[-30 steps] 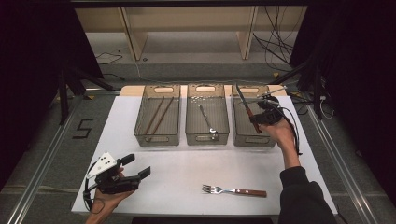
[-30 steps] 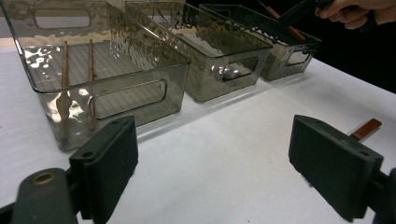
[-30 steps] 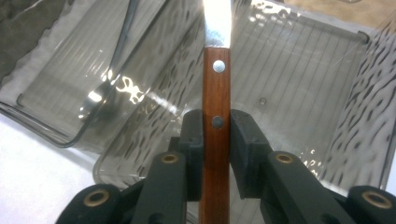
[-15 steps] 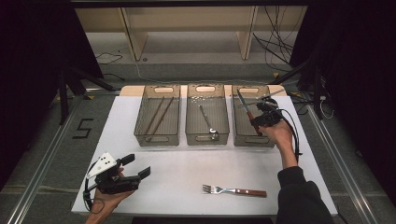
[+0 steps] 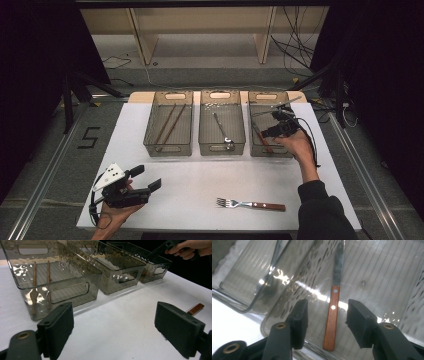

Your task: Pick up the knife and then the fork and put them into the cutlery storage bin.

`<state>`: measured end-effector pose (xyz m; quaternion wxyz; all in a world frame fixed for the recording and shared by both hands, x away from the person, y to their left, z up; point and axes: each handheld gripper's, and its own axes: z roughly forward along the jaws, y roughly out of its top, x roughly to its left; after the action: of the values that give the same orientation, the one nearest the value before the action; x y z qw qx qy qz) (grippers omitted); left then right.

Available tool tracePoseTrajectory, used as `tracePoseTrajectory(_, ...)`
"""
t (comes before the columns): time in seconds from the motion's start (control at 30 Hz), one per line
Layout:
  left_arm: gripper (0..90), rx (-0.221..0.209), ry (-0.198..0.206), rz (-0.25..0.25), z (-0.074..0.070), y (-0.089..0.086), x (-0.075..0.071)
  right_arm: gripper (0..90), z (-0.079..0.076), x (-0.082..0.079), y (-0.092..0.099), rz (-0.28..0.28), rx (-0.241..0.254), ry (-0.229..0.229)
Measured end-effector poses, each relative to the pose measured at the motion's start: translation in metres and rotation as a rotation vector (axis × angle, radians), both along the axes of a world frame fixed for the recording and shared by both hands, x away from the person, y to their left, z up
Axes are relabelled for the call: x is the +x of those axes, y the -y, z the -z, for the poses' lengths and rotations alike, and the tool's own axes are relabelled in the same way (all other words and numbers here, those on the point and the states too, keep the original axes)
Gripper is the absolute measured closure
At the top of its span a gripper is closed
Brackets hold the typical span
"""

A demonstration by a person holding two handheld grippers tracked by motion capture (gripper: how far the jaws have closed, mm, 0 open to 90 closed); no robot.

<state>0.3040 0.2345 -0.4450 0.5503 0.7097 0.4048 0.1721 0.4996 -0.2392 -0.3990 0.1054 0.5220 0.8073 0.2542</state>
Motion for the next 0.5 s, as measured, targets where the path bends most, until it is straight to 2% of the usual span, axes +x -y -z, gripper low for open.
tracePoseTrajectory(0.07, 15.2, 0.0, 0.001, 0.001, 0.0, 0.0, 0.0, 48.6, -0.003, -0.003, -0.001, -0.002, -0.002, 0.006)
tracePoseTrajectory(0.27, 15.2, 0.0, -0.001, 0.0, 0.0, 0.0, 0.0, 43.2, -0.013, -0.016, -0.002, -0.045, -0.011, 0.063)
tracePoseTrajectory(0.5, 15.2, 0.002, -0.001, 0.003, 0.0, 0.001, 0.0, 36.3, -0.023, -0.034, -0.004, -0.111, 0.01, 0.109)
